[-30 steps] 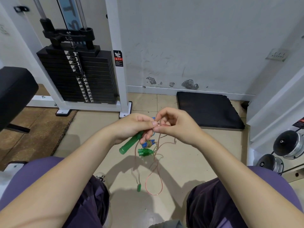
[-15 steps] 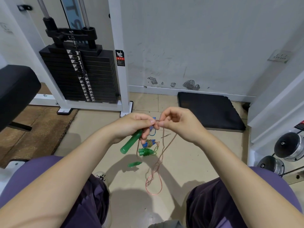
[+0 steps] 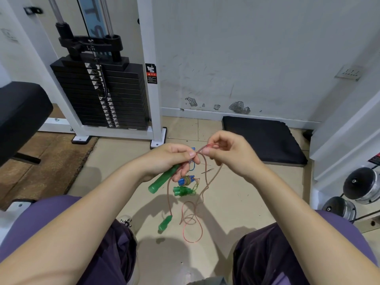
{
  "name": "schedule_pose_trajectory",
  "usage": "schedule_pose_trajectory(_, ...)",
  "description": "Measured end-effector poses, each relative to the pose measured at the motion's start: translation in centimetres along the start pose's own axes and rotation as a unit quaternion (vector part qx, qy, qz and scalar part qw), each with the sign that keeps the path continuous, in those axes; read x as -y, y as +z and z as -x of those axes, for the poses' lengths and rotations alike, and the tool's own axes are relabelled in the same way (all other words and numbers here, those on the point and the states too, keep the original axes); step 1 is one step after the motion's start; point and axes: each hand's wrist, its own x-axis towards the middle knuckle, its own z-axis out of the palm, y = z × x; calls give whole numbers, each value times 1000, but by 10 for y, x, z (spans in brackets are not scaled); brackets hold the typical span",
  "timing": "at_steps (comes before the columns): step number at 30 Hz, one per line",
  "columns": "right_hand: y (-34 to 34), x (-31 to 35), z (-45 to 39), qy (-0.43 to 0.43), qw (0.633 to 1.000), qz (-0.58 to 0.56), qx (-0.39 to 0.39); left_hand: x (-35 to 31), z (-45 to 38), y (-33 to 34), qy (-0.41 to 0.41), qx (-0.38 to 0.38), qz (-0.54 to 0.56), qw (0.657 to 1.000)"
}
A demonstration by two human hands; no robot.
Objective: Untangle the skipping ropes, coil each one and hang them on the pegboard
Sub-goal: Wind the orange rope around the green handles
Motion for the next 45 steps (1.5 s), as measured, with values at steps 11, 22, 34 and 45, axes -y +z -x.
schedule_pose_trajectory(11,3,1,1,-3,999,18,30,-2,1,1,-9,15,28,999)
schedule_pose_trajectory(22,6,-1,3,-19,994,56,91,-1,0,5,5,-2,8,1000)
schedule_pose_trajectory(34,3,-1,3,-6,998,-1,61,-1,1,4,4,6,37,999)
schedule_pose_trajectory(45,-9,2,2,-23,1000,-8,-13,0,1,0,3,8,47,999)
